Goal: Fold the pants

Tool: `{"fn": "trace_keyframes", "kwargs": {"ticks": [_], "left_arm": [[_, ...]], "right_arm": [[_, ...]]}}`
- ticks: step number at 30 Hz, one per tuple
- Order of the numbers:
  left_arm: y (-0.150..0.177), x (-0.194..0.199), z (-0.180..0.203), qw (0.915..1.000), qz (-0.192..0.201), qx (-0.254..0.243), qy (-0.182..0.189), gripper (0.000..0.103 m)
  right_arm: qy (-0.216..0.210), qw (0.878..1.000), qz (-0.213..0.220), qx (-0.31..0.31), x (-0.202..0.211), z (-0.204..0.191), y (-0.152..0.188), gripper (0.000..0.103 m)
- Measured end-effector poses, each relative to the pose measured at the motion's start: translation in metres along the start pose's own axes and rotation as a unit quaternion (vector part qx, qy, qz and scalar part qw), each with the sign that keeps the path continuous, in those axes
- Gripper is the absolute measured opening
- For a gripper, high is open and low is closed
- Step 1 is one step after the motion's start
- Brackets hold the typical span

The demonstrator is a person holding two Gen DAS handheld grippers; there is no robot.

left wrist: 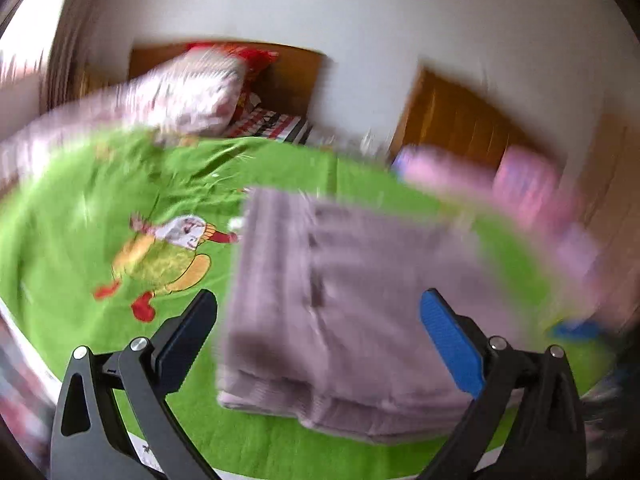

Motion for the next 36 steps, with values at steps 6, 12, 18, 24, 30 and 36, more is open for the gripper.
{"fn": "trace_keyframes", "kwargs": {"ticks": [6, 12, 18, 24, 30, 36], "left_arm": [[-0.025, 0.013, -0.069, 0.9851, -0.026, 0.168, 0.025, 0.101], [0.000, 0.018, -0.046, 0.9797, -0.053, 0.183, 0.061, 0.101], [0.010, -0.015, -0.026, 0.9863, -0.069, 0.141, 0.049, 0.100], [0.043, -0.038, -0.035, 0.9891, -0.107, 0.101, 0.004, 0.072], [0.038, -0.028, -0.018, 0.9963, -0.071, 0.047, -0.013, 0.060], [0.042, -0.024, -0.017, 0.9975, -0.065, 0.024, -0.017, 0.060]], "right_arm": [[-0.040, 0.996, -0.012, 0.078, -0.101, 0.011, -0.083, 0.098], [-0.148, 0.985, -0.087, 0.033, -0.214, 0.019, -0.121, 0.089], [-0.202, 0.966, -0.163, 0.019, -0.278, 0.006, -0.109, 0.087], [-0.241, 0.952, -0.181, 0.047, -0.284, -0.015, -0.080, 0.062], [-0.213, 0.965, -0.100, 0.116, -0.246, -0.025, -0.100, 0.043], [-0.202, 0.972, -0.067, 0.099, -0.246, -0.018, -0.107, 0.037]]}}
Point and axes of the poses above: each gripper's, at about its wrist camera, not at the fingertips, and x roughly against the way its jaws point, z to its right, y to its underside, the point moved 5 cm from there along -x, roughly the way its jaws point, and after that the axes turned 14 degrees about z, right-handed, at the moved point
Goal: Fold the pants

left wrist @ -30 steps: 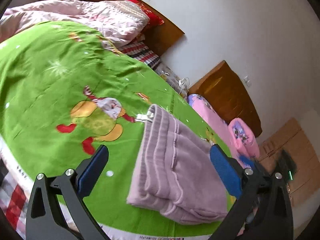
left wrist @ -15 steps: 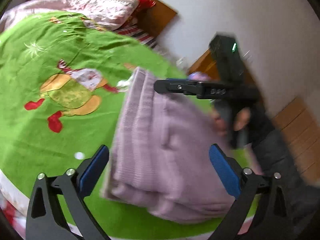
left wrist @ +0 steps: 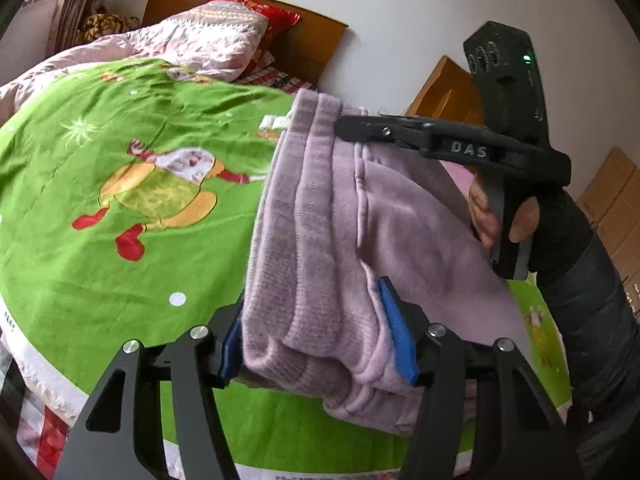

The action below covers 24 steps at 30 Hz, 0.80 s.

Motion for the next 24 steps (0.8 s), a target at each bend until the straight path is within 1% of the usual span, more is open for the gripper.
{"fn": "trace_keyframes", "kwargs": {"ticks": [1, 2, 3, 4, 6, 7, 8, 9, 10, 11, 12, 13, 14, 15, 16, 17, 18, 19, 20, 21, 22, 23, 24], "left_arm": [[0.000, -0.003, -0.003, 1.0000, -0.001, 0.008, 0.000, 0.061], [0.001, -0.005, -0.008, 0.9998, -0.004, 0.020, 0.003, 0.066], [0.001, -0.007, -0.011, 0.9996, -0.009, 0.026, 0.003, 0.074], [0.001, -0.008, -0.016, 0.9993, -0.014, 0.034, -0.004, 0.079], [-0.002, -0.010, -0.022, 0.9988, -0.021, 0.044, -0.003, 0.085], [-0.003, -0.008, -0.021, 0.9987, -0.024, 0.044, -0.012, 0.087], [-0.008, -0.006, -0.017, 0.9987, -0.023, 0.033, -0.032, 0.088], [-0.016, 0.001, -0.010, 0.9985, -0.011, 0.013, -0.052, 0.087], [-0.023, 0.008, -0.001, 0.9980, 0.007, -0.007, -0.063, 0.087], [-0.040, 0.020, 0.017, 0.9954, 0.044, -0.046, -0.072, 0.087], [-0.049, 0.026, 0.029, 0.9930, 0.064, -0.066, -0.074, 0.090], [-0.064, 0.032, 0.048, 0.9893, 0.091, -0.094, -0.065, 0.092], [-0.073, 0.031, 0.065, 0.9881, 0.100, -0.110, -0.041, 0.099], [-0.078, 0.025, 0.081, 0.9883, 0.093, -0.121, -0.010, 0.101], [-0.082, 0.016, 0.093, 0.9881, 0.081, -0.130, 0.017, 0.101], [-0.084, 0.000, 0.111, 0.9868, 0.061, -0.141, 0.052, 0.101], [-0.086, -0.021, 0.126, 0.9854, 0.036, -0.149, 0.074, 0.101], [-0.087, -0.046, 0.141, 0.9829, 0.003, -0.157, 0.096, 0.101], [-0.087, -0.065, 0.151, 0.9797, -0.022, -0.163, 0.116, 0.101], [-0.087, -0.088, 0.163, 0.9745, -0.049, -0.169, 0.139, 0.101], [-0.088, -0.110, 0.173, 0.9698, -0.073, -0.176, 0.152, 0.100], [-0.083, -0.142, 0.188, 0.9596, -0.126, -0.185, 0.170, 0.097], [-0.077, -0.166, 0.201, 0.9467, -0.179, -0.184, 0.195, 0.083]], "right_arm": [[0.009, 1.000, -0.015, -0.006, -0.013, 0.004, 0.007, 0.038], [0.018, 0.999, -0.027, -0.013, -0.026, 0.006, 0.013, 0.040], [0.028, 0.999, -0.037, -0.023, -0.035, 0.010, 0.018, 0.047], [0.029, 0.998, -0.048, -0.043, -0.044, 0.015, 0.019, 0.068], [0.057, 0.995, -0.053, -0.064, -0.043, 0.025, 0.015, 0.090], [0.051, 0.995, -0.045, -0.080, -0.035, 0.028, 0.012, 0.090], [0.040, 0.994, -0.031, -0.093, -0.025, 0.029, 0.008, 0.089], [0.035, 0.994, -0.011, -0.106, -0.009, 0.032, 0.005, 0.089], [0.038, 0.993, 0.013, -0.115, 0.015, 0.038, 0.002, 0.089], [0.047, 0.992, 0.030, -0.114, 0.038, 0.043, 0.002, 0.089], [0.063, 0.991, 0.044, -0.107, 0.060, 0.051, 0.005, 0.089], [0.089, 0.990, 0.055, -0.097, 0.087, 0.064, 0.013, 0.089], [0.108, 0.988, 0.056, -0.093, 0.106, 0.077, 0.022, 0.089], [0.126, 0.986, 0.053, -0.095, 0.124, 0.092, 0.034, 0.089], [0.151, 0.981, 0.049, -0.114, 0.144, 0.113, 0.052, 0.088], [0.173, 0.974, 0.044, -0.140, 0.159, 0.133, 0.068, 0.086], [0.192, 0.966, 0.041, -0.167, 0.174, 0.149, 0.086, 0.081], [0.215, 0.954, 0.032, -0.205, 0.188, 0.165, 0.109, 0.080], [0.227, 0.947, 0.025, -0.226, 0.197, 0.172, 0.125, 0.080], [0.230, 0.942, 0.021, -0.242, 0.204, 0.174, 0.139, 0.080], [0.223, 0.939, 0.025, -0.260, 0.212, 0.170, 0.152, 0.080], [0.213, 0.936, 0.030, -0.280, 0.216, 0.162, 0.162, 0.079], [0.203, 0.931, 0.034, -0.302, 0.220, 0.153, 0.170, 0.079]]}}
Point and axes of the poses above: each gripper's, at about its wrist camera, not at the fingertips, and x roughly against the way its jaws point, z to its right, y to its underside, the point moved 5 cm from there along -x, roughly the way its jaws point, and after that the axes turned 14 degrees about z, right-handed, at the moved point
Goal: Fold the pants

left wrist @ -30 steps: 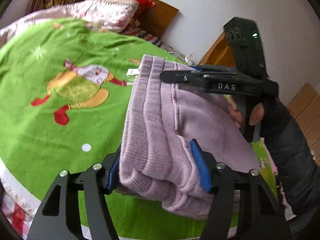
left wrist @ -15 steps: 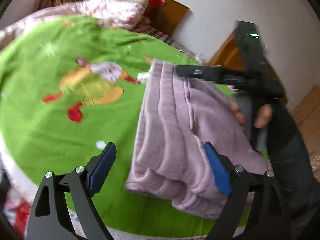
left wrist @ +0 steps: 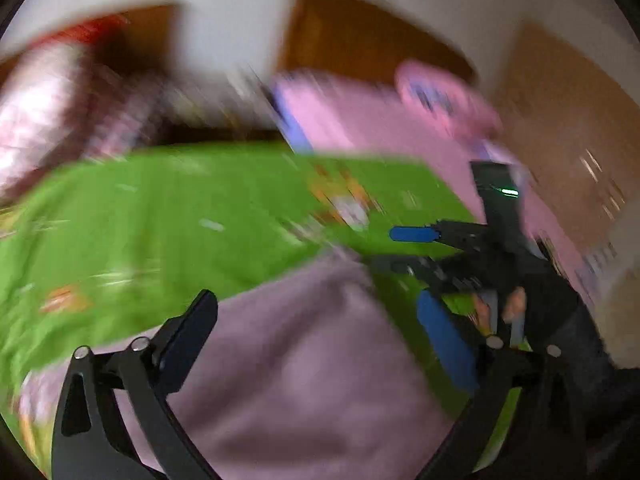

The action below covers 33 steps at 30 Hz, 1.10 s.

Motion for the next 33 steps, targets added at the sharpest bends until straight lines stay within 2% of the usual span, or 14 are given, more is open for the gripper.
{"fn": "trace_keyframes", "kwargs": {"ticks": [2, 4, 6, 11, 13, 14, 15, 19, 22, 26, 28, 30, 32, 33], "left_arm": [[-0.009, -0.048, 0.013, 0.9954, -0.074, 0.009, 0.059, 0.076], [-0.006, -0.082, 0.027, 0.9877, -0.138, -0.019, 0.072, 0.076], [-0.003, -0.118, 0.039, 0.9782, -0.185, -0.086, 0.040, 0.076], [0.012, -0.169, 0.042, 0.9582, -0.249, -0.140, -0.001, 0.075], [0.012, -0.172, 0.044, 0.9555, -0.245, -0.163, -0.017, 0.069], [0.009, -0.173, 0.041, 0.9557, -0.236, -0.171, -0.040, 0.048], [0.007, -0.171, 0.037, 0.9554, -0.227, -0.178, -0.063, 0.034], [0.010, -0.160, 0.031, 0.9629, -0.184, -0.188, -0.058, 0.021], [0.001, -0.143, 0.038, 0.9631, -0.119, -0.224, -0.090, 0.012], [-0.038, -0.118, 0.036, 0.9779, -0.040, -0.184, -0.090, 0.002], [-0.041, -0.122, 0.031, 0.9788, -0.025, -0.174, -0.106, 0.000], [-0.038, -0.145, 0.019, 0.9786, -0.040, -0.169, -0.111, 0.000], [-0.034, -0.153, 0.008, 0.9811, -0.045, -0.148, -0.115, 0.000], [-0.037, -0.150, 0.001, 0.9838, -0.042, -0.131, -0.115, 0.003]], "right_arm": [[-0.041, 0.998, -0.011, -0.046, 0.015, -0.018, 0.028, 0.079], [-0.088, 0.994, 0.000, -0.066, 0.034, -0.044, 0.052, 0.080], [-0.124, 0.988, -0.001, -0.092, 0.045, -0.061, 0.073, 0.080], [-0.136, 0.985, -0.008, -0.110, 0.048, -0.086, 0.112, 0.080], [-0.130, 0.987, -0.015, -0.095, 0.048, -0.095, 0.117, 0.080], [-0.123, 0.989, -0.015, -0.085, 0.048, -0.098, 0.118, 0.079], [-0.115, 0.990, -0.014, -0.077, 0.048, -0.101, 0.119, 0.071], [-0.099, 0.992, 0.018, -0.082, 0.056, -0.099, 0.117, 0.042], [-0.090, 0.992, 0.043, -0.083, 0.065, -0.109, 0.109, 0.038], [-0.083, 0.992, 0.066, -0.070, 0.063, -0.117, 0.100, 0.037], [-0.072, 0.991, 0.034, -0.106, 0.048, -0.097, 0.111, 0.037], [-0.073, 0.986, 0.017, -0.147, 0.043, -0.080, 0.120, 0.041], [-0.064, 0.984, 0.008, -0.167, 0.046, -0.073, 0.120, 0.053], [-0.062, 0.985, 0.007, -0.163, 0.048, -0.073, 0.120, 0.064]]}}
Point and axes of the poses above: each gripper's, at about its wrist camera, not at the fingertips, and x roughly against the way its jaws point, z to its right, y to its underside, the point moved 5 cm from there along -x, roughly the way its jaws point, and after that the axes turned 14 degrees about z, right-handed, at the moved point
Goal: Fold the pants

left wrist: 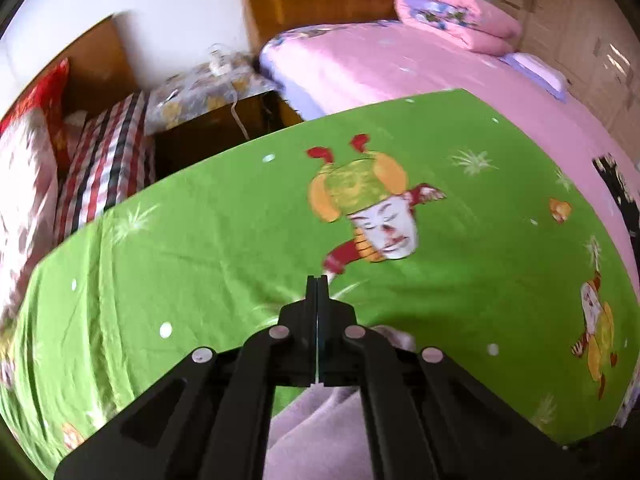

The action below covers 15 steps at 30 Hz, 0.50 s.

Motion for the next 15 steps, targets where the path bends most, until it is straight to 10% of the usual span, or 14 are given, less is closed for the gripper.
{"fn": "trace_keyframes", "kwargs": {"ticks": [4, 9, 15], "left_arm": [[-0.005, 0.037, -0.005, 0.9976, 0.018, 0.051, 0.042, 0.062], [0.019, 0.068, 0.051, 0.9903, -0.019, -0.010, 0.138, 0.065], [0.048, 0.013, 0.065, 0.9953, -0.021, -0.030, 0.089, 0.063]], "right_arm": [[-0.033, 0.999, -0.020, -0.004, 0.013, -0.005, 0.012, 0.086], [-0.035, 0.999, -0.013, -0.029, 0.005, 0.001, 0.019, 0.045], [-0.003, 0.999, -0.018, 0.038, 0.011, -0.016, 0.033, 0.043]]}}
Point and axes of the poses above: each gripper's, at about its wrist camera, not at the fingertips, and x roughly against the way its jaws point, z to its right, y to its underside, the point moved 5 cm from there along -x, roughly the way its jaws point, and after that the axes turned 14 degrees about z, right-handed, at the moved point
